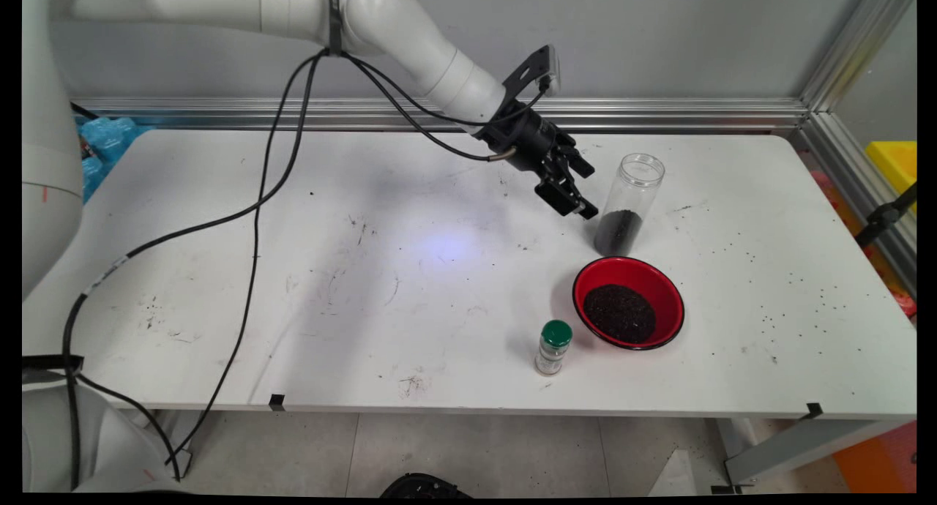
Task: Pick up the black seasoning powder from the table
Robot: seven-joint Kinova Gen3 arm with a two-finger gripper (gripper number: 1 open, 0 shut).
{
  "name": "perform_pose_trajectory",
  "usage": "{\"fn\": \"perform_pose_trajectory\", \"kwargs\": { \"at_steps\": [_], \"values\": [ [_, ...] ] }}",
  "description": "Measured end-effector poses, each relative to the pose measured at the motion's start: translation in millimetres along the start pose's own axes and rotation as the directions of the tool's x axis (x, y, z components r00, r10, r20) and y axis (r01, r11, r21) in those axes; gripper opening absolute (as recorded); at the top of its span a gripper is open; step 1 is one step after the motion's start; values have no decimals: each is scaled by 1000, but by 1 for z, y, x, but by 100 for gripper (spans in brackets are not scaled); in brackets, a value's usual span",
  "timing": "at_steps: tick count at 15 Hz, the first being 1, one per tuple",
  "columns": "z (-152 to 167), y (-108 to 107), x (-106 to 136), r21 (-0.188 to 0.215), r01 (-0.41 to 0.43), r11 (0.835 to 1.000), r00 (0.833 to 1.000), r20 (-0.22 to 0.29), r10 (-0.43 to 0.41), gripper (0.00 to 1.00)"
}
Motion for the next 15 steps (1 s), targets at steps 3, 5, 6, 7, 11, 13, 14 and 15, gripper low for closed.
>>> {"fn": "perform_pose_trajectory", "kwargs": {
  "at_steps": [3,5,6,7,11,13,14,15],
  "values": [
    [9,-10,-9,-3,11,1000,1000,-29,-11,100],
    [14,-15,-15,-8,17,1000,999,-44,-17,100],
    [18,-19,-19,-15,19,1000,998,-53,-20,100],
    [22,-22,-22,-23,19,1000,998,-62,-21,100],
    [36,-31,-33,-62,7,998,996,-91,-12,100],
    [42,-35,-38,-82,-3,997,995,-103,-5,100],
    [45,-37,-39,-89,-8,996,994,-106,-1,100],
    [48,-38,-41,-98,-16,995,994,-111,5,100]
  ]
}}
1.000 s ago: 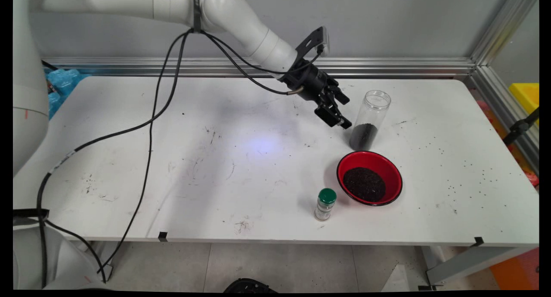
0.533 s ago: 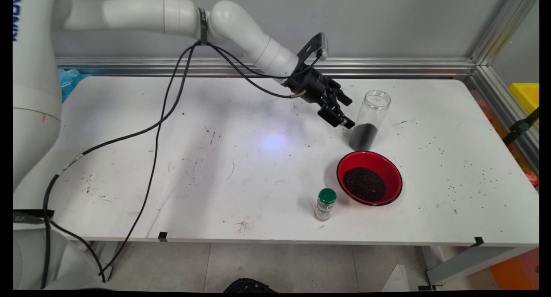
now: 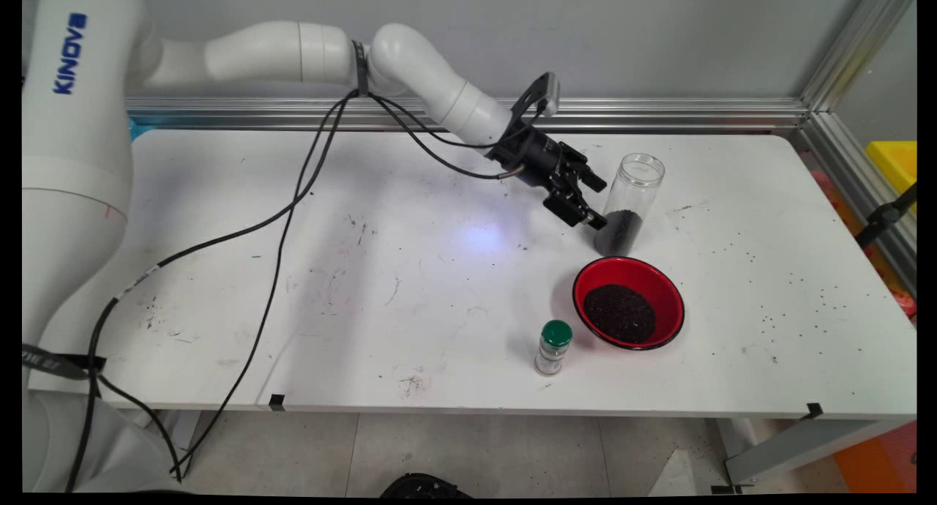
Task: Pick up the black seasoning powder from the table
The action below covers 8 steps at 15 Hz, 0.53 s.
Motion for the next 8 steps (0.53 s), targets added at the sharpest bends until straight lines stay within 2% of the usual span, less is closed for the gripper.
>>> {"fn": "perform_pose_trajectory", "kwargs": {
  "at_steps": [8],
  "values": [
    [25,-14,-15,-59,-62,996,998,-35,60,100]
  ]
}}
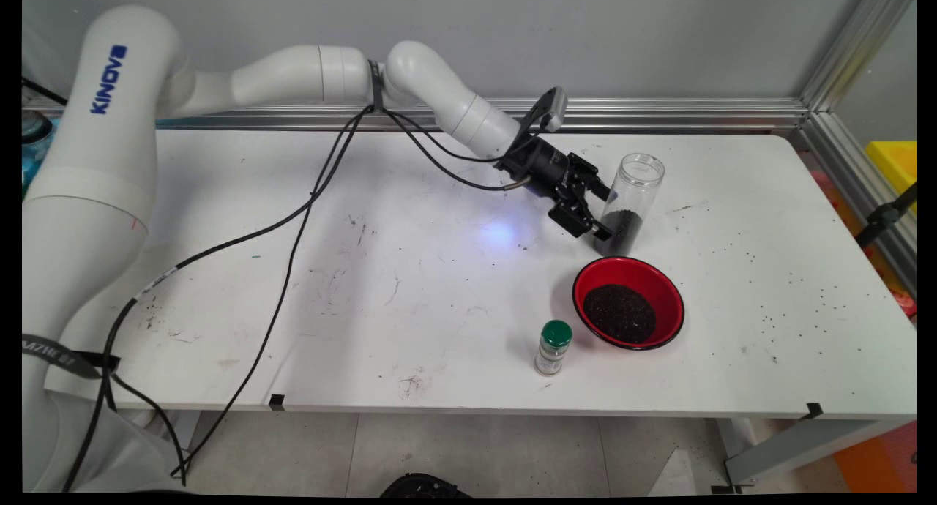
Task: Pick up the black seasoning powder from the table
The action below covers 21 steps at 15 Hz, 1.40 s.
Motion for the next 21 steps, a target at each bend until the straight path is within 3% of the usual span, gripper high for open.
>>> {"fn": "perform_pose_trajectory", "kwargs": {
  "at_steps": [10,21],
  "values": [
    [22,-13,-20,-12,-29,999,1000,5,29,100],
    [40,-23,-29,-4,22,1000,1000,3,-22,100]
  ]
}}
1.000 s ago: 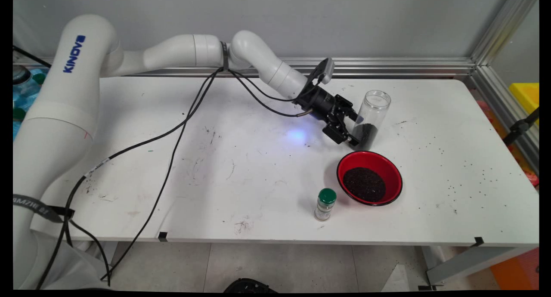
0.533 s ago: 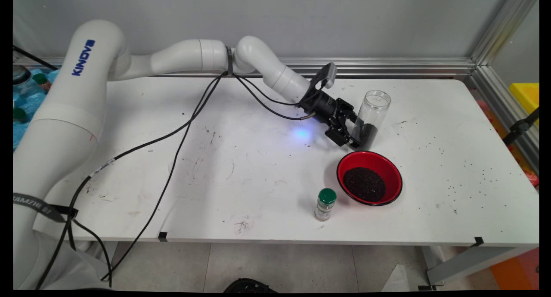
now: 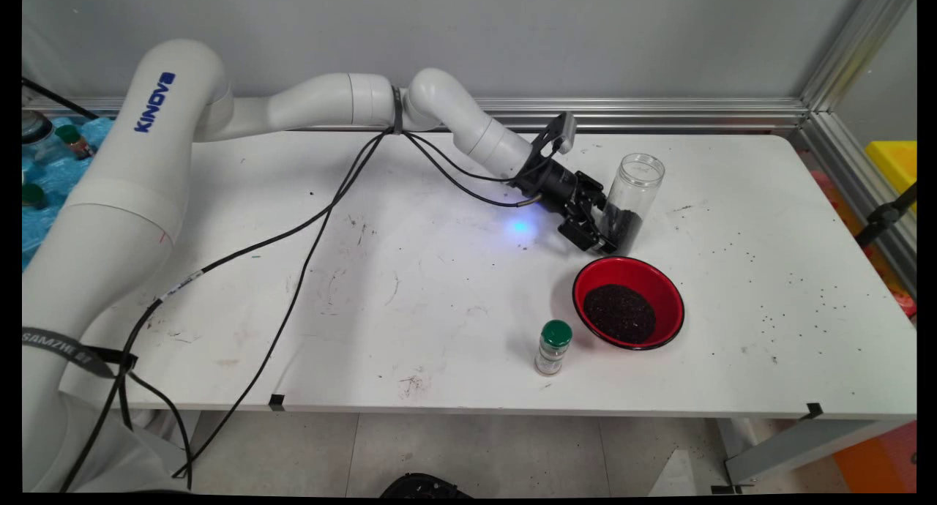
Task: Pick up the black seasoning powder from the table, then pour the black seasoning powder in the red bowl
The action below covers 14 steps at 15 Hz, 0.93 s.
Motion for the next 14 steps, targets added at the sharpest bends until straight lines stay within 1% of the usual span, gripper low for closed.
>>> {"fn": "perform_pose_trajectory", "kwargs": {
  "at_steps": [7,8,14],
  "values": [
    [3,3,-2,-21,44,999,999,-20,-44,100],
    [3,3,-2,-24,49,999,999,-22,-49,0],
    [2,6,-6,-29,67,997,997,-22,-68,0]
  ]
}}
